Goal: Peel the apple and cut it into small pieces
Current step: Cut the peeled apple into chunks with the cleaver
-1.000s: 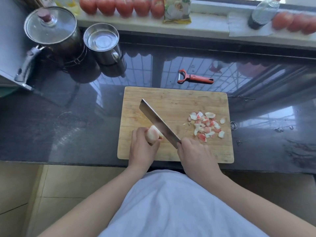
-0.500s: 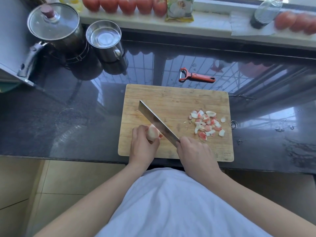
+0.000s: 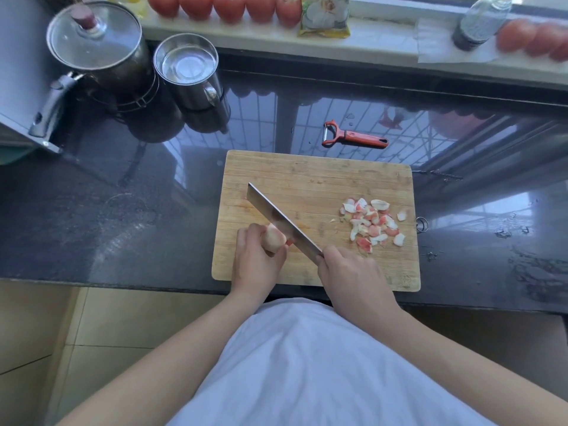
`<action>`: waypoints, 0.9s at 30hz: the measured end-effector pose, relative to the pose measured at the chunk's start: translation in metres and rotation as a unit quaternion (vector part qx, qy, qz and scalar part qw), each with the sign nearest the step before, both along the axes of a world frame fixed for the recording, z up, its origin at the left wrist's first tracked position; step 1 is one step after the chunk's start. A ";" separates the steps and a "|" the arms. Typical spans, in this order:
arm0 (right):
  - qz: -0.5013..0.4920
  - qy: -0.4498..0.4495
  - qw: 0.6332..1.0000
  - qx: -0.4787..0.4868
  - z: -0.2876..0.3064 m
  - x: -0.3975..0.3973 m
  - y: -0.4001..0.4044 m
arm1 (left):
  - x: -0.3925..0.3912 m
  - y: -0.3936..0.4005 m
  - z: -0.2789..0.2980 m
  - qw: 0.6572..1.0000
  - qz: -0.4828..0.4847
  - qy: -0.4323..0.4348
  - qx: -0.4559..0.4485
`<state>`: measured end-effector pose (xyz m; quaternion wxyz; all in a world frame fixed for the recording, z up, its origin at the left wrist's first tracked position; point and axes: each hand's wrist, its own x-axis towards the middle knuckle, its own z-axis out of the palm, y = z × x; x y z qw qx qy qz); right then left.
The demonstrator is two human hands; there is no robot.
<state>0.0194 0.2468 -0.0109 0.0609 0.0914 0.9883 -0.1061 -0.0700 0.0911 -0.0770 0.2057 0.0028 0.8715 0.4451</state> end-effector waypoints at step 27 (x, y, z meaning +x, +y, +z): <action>-0.003 0.017 0.999 -0.046 0.002 -0.019 -0.001 | -0.001 0.001 0.002 0.999 -0.024 -0.014 -0.029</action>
